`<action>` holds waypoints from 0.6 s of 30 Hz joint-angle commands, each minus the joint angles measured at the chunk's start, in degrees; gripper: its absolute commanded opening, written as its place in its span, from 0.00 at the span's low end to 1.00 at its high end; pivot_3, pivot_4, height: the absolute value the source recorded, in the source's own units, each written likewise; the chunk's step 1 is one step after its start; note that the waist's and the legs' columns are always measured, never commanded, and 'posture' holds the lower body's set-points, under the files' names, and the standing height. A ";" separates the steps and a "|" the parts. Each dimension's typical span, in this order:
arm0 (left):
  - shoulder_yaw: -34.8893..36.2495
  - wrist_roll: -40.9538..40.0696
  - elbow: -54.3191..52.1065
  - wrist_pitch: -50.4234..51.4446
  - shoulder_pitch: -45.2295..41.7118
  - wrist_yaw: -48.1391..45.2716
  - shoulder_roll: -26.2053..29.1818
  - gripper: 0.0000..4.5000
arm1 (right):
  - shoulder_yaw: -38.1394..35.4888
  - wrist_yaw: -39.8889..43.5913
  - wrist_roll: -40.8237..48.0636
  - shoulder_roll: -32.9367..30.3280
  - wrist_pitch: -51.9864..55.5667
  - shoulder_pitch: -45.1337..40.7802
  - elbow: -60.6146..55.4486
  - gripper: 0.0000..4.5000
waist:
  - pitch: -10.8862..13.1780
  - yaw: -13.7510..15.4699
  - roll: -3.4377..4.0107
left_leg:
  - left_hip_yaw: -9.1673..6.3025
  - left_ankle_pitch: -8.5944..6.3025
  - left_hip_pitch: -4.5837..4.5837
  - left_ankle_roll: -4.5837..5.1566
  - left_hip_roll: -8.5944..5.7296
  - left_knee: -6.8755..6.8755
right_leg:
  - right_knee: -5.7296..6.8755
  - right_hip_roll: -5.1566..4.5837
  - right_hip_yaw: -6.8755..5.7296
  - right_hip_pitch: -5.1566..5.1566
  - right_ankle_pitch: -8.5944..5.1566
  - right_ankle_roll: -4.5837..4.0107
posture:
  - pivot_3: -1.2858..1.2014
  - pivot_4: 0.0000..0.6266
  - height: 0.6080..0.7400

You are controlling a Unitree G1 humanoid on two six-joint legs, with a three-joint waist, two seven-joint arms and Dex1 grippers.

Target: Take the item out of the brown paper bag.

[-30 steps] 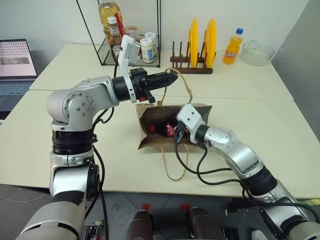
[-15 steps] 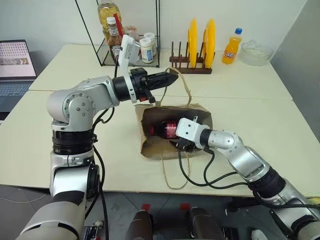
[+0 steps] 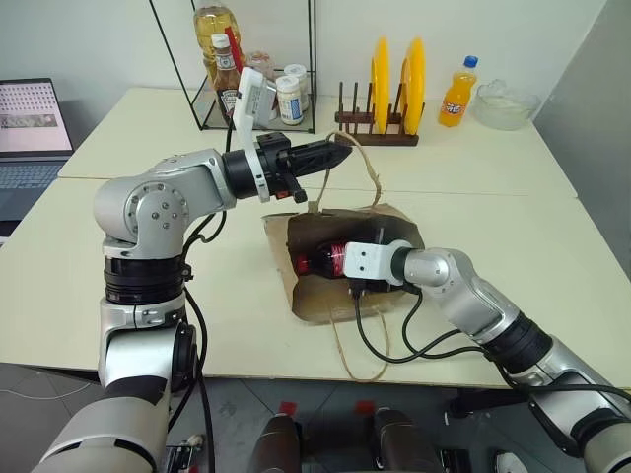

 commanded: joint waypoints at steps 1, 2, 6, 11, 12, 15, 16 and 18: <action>0.71 -0.53 -1.30 -1.11 -0.85 -0.05 0.06 0.00 | -2.38 0.03 -1.68 -0.64 -2.03 -0.32 1.51 0.70 | 0.00 0.01 0.00 | 0.00 0.00 0.00 0.00 0.00 0.00 | 0.00 0.00 0.00 0.00 0.00 0.00 | 0.52 0.24 1.00; 0.69 -0.45 -1.31 -1.16 -0.80 0.01 0.06 0.00 | -2.73 0.01 -1.73 -0.59 -2.53 -0.34 1.62 0.70 | 0.00 0.00 0.00 | 0.00 0.00 0.00 0.00 0.00 0.00 | 0.00 0.00 0.00 0.00 0.00 0.00 | 0.52 0.24 1.00; -0.71 2.52 -0.04 -2.74 -0.42 1.17 0.37 0.00 | -3.73 1.68 -0.67 -0.71 -5.04 0.09 0.67 0.70 | 0.00 0.01 0.00 | 0.00 0.00 0.00 -0.01 0.00 0.00 | 0.00 0.00 0.00 0.00 0.00 0.00 | 0.52 0.24 1.00; -1.85 5.00 1.36 -4.58 -0.83 1.45 0.22 0.00 | -9.00 1.01 3.61 0.44 -9.06 1.19 -3.57 0.70 | 0.00 -0.02 0.00 | 0.01 0.01 -0.01 -0.02 0.00 0.00 | 0.00 0.00 0.00 -0.01 0.01 -0.01 | 0.52 0.24 1.00; -1.99 5.30 1.69 -4.83 -0.94 1.44 0.17 0.00 | -10.96 0.70 5.48 0.97 -9.18 1.96 -4.88 0.70 | 0.00 -0.02 0.00 | 0.00 0.01 -0.01 -0.02 0.00 -0.01 | 0.00 0.00 0.00 -0.02 0.00 -0.01 | 0.52 0.24 1.00; -2.10 6.22 2.81 -5.50 -1.30 1.46 -0.03 0.00 | -15.57 1.76 10.78 1.25 -10.79 5.16 -8.46 0.70 | 0.00 -0.02 0.00 | 0.01 0.01 -0.02 -0.02 0.00 -0.02 | 0.00 0.00 0.01 -0.03 0.01 -0.01 | 0.52 0.24 1.00; -2.20 6.67 3.31 -5.86 -1.47 1.57 -0.16 0.00 | -16.74 2.99 12.78 0.68 -11.85 6.73 -9.73 0.70 | 0.00 0.04 0.00 | 0.01 0.01 -0.02 -0.02 0.00 -0.02 | 0.00 -0.01 0.00 -0.03 0.01 -0.01 | 0.52 0.24 1.00; -2.43 7.51 4.23 -6.52 -1.81 1.90 -0.51 0.00 | -19.23 5.79 17.53 -0.33 -13.42 9.80 -12.66 0.70 | 0.00 0.25 0.00 | 0.01 0.00 -0.02 0.00 -0.01 -0.01 | 0.00 -0.01 0.00 -0.01 0.01 -0.01 | 0.52 0.24 1.00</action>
